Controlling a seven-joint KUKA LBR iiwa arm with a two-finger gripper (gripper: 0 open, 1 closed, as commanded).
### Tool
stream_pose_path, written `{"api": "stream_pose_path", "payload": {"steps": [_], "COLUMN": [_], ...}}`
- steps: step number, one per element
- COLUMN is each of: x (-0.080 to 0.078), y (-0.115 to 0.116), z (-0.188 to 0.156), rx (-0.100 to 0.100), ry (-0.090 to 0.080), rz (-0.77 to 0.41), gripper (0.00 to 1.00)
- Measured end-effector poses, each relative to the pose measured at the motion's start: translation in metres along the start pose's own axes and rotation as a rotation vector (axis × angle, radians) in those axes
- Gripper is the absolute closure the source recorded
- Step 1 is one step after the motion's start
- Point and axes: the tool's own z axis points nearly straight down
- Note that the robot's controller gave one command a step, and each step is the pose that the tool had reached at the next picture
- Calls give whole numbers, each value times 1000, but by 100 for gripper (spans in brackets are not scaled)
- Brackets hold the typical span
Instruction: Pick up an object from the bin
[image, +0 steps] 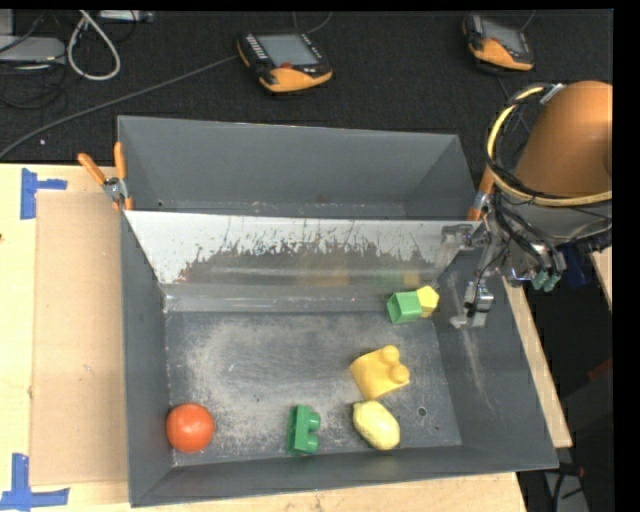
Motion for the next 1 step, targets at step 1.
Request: {"api": "stream_pose_path", "payload": {"steps": [1], "x": [-1], "y": [0], "z": [-5], "rx": [2], "ry": [-8], "rz": [-3], "gripper": [0]}}
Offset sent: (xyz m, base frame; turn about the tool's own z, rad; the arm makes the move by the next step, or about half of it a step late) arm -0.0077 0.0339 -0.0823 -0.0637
